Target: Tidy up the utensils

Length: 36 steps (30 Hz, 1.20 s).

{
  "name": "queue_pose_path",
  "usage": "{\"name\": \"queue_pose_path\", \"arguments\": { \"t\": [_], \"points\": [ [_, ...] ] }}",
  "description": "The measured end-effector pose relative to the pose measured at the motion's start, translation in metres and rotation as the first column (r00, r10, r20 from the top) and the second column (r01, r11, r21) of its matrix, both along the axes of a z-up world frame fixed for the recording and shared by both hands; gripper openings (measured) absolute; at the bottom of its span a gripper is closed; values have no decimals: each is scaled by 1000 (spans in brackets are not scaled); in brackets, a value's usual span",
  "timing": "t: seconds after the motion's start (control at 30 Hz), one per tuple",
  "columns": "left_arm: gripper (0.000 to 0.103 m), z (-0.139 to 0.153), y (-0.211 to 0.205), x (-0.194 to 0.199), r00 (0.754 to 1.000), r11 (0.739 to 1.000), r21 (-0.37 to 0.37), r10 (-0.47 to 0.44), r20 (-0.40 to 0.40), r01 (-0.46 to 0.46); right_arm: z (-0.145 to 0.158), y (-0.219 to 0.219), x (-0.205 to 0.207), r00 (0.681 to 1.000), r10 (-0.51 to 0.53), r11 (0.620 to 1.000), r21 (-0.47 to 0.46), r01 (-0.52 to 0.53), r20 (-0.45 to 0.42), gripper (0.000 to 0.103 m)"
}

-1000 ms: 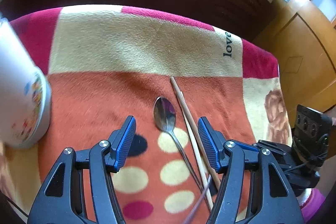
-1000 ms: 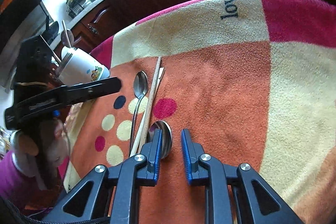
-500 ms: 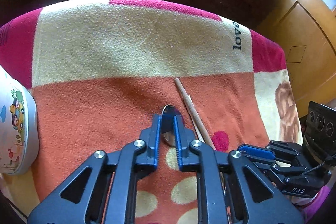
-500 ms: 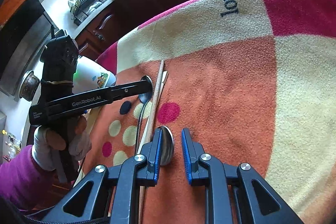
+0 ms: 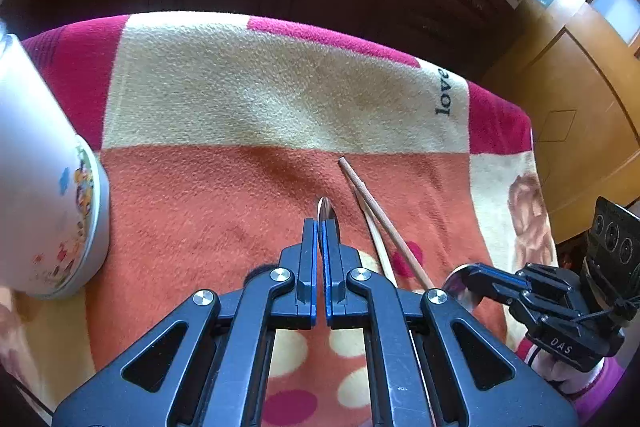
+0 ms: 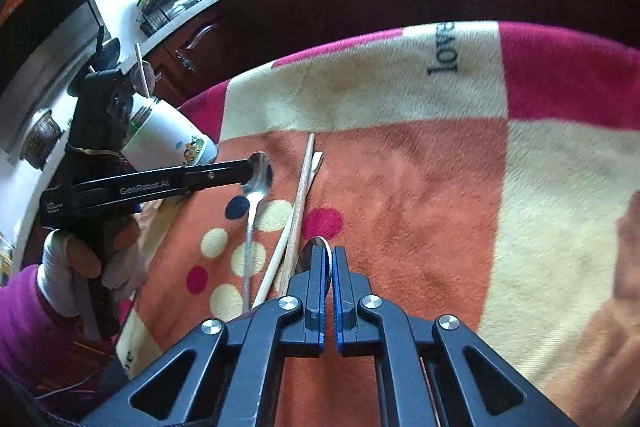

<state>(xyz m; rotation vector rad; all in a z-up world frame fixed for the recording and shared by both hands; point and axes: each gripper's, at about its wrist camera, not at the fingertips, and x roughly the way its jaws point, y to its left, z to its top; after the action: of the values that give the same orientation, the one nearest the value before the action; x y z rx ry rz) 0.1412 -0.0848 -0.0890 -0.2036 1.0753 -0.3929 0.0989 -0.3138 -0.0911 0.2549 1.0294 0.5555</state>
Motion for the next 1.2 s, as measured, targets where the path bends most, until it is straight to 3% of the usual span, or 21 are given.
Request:
{"name": "queue_pose_path", "arguments": {
  "t": [0.33, 0.87, 1.2],
  "points": [
    [1, 28, 3, -26, 998, 1000, 12, -22, 65, 22, 29, 10, -16, 994, 62, 990, -132, -49, 93, 3],
    [0, 69, 20, -70, 989, 1000, 16, -22, 146, 20, 68, -14, -54, 987, 40, 976, -220, -4, 159, 2],
    [1, 113, 41, -99, 971, 1000, 12, -3, 238, 0, 111, -17, -67, 965, 39, 964, -265, 32, 260, 2]
  ]
}}
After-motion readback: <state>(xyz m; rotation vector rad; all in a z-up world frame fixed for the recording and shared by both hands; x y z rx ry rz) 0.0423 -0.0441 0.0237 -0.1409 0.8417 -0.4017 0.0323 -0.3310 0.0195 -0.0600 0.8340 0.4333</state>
